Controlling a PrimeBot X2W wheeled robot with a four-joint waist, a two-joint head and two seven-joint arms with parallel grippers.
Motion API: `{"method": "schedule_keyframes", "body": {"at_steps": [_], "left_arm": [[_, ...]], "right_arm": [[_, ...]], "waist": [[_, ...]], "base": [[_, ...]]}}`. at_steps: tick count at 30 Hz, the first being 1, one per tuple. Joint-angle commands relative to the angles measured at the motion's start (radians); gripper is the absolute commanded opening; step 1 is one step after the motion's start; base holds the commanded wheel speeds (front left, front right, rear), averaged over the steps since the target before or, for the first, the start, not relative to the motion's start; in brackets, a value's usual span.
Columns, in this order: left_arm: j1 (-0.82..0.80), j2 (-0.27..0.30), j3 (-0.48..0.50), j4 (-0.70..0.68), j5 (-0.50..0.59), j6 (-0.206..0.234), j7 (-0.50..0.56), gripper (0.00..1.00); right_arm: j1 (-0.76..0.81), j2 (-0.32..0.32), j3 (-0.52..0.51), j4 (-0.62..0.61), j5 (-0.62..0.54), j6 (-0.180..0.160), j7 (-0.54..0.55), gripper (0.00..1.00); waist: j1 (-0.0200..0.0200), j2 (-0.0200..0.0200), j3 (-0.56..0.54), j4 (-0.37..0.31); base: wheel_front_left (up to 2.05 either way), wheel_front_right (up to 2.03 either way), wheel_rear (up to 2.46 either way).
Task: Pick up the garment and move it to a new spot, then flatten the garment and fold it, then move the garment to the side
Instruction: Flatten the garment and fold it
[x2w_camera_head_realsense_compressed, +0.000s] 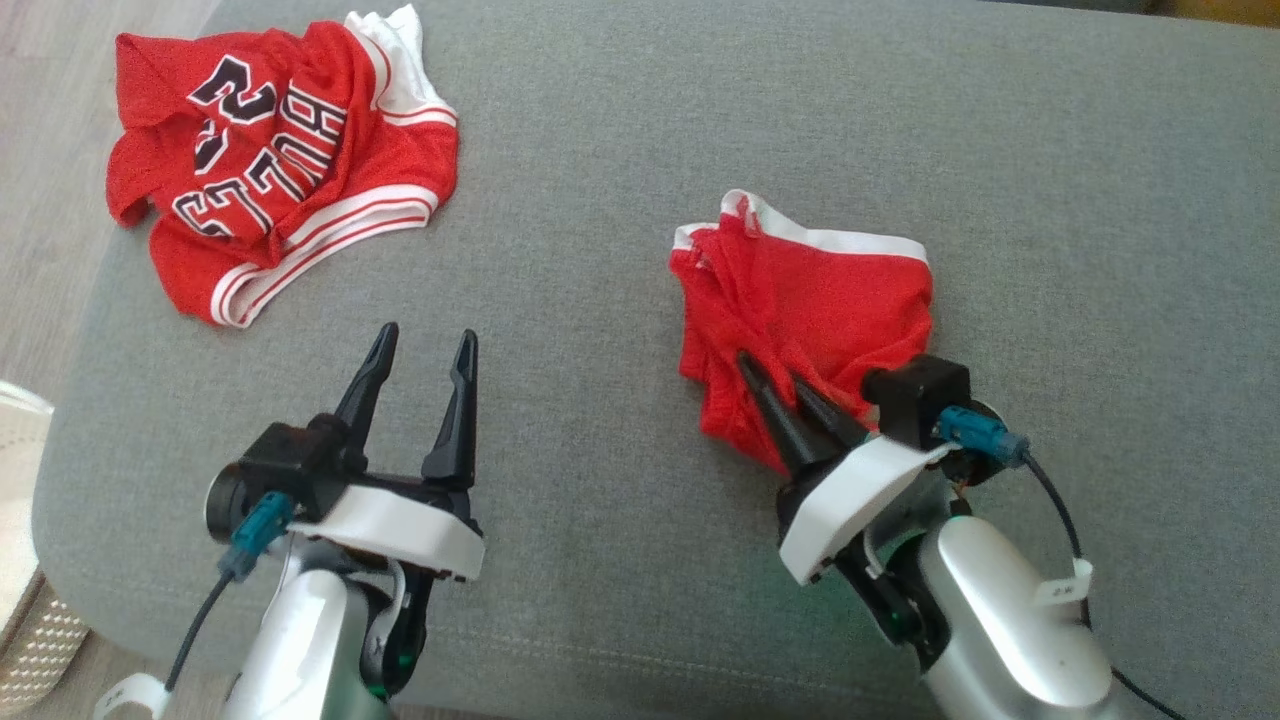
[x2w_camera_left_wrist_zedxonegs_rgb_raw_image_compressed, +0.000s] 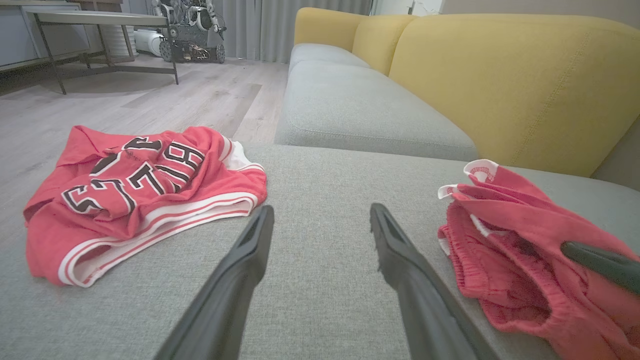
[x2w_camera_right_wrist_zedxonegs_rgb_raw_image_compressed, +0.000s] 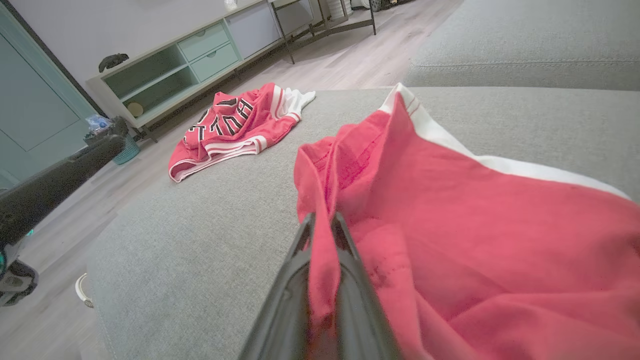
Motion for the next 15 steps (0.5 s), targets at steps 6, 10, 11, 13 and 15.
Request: {"method": "schedule_keyframes", "body": {"at_steps": [6, 10, 11, 13, 15], "left_arm": [[-0.020, 0.006, 0.034, -0.042, 0.008, 0.011, -0.008, 1.00], [-0.017, 0.008, 0.042, -0.048, 0.007, 0.011, -0.008, 1.00], [-0.016, 0.010, 0.043, -0.048, 0.009, 0.012, -0.008, 1.00], [-0.015, 0.013, 0.045, -0.051, 0.015, 0.015, -0.008, 1.00], [-0.014, 0.014, 0.048, -0.053, 0.017, 0.017, -0.008, 1.00]], "right_arm": [[0.011, 0.009, 0.029, -0.100, -0.036, -0.001, -0.082, 1.00], [0.031, 0.009, -0.017, -0.170, -0.068, -0.001, -0.112, 1.00], [0.038, 0.009, -0.037, -0.186, -0.073, -0.001, -0.117, 1.00], [0.051, 0.009, -0.089, -0.214, -0.085, -0.001, -0.127, 1.00], [0.064, 0.009, -0.152, -0.234, -0.095, -0.001, -0.133, 1.00]], "waist": [[0.0000, 0.0000, -0.004, -0.023], [0.0000, 0.0000, -0.009, -0.042], [0.0000, 0.0000, -0.011, -0.047], [0.0000, 0.0000, -0.014, -0.056], [0.0000, 0.0000, -0.017, -0.064]], "base": [[0.00, 0.00, 0.00], [0.00, 0.00, 0.00], [0.00, 0.00, 0.00], [0.00, 0.00, 0.00], [0.00, 0.00, 0.00]]}}
